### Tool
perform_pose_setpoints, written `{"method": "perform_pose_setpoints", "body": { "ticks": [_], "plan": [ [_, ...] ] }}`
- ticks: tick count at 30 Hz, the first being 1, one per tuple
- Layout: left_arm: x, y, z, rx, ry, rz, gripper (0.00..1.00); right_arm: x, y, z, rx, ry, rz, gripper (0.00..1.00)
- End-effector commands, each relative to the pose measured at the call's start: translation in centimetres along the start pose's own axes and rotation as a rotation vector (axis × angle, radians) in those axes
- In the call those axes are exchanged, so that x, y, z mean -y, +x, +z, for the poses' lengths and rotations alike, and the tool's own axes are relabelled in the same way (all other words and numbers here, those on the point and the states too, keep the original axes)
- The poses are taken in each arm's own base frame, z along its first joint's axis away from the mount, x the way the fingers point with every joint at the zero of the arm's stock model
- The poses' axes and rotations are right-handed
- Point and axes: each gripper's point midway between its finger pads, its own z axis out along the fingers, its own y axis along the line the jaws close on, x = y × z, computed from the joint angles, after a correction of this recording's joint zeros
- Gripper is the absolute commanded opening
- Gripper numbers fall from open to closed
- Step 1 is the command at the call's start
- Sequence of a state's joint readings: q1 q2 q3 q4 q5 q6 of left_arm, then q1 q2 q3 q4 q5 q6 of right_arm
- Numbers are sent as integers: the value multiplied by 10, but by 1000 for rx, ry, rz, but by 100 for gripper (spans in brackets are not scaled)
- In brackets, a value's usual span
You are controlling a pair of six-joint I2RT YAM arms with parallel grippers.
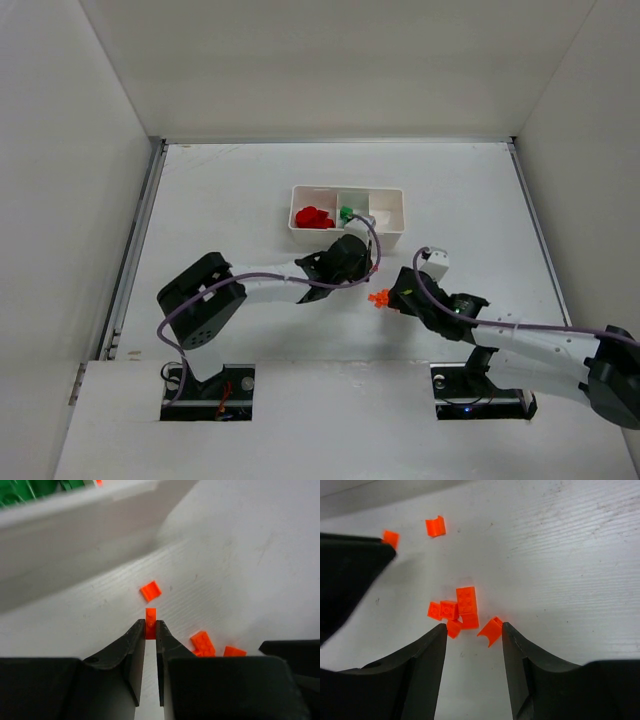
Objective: Sort the legos into containers by color
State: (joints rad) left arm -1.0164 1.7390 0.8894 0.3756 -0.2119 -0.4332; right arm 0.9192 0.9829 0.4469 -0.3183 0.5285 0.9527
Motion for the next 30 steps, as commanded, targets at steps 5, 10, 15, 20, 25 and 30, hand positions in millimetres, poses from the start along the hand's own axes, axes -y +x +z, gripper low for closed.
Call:
{"method": "perform_pose_setpoints", "body": {
  "ticks": [5, 10, 15, 20, 25, 30],
  "plan": [
    [22, -121, -4, 226, 103, -150, 10, 10, -3, 2, 47, 65, 43, 51],
    [15, -154, 25, 251, 116, -194, 11, 8, 1, 6, 31, 83, 16, 50],
    [5, -164, 54, 234, 106, -217, 15, 5, 3, 8, 22, 79, 10, 53],
    [2, -169, 59, 230, 102, -218, 34, 0, 4, 11, 11, 84, 1, 54],
    [1, -179, 29, 272, 117, -224, 37, -4, 10, 16, -11, 87, -2, 50],
    [2, -165, -8, 276, 132, -234, 35, -4, 13, 18, -24, 94, -7, 47]
  ]
}}
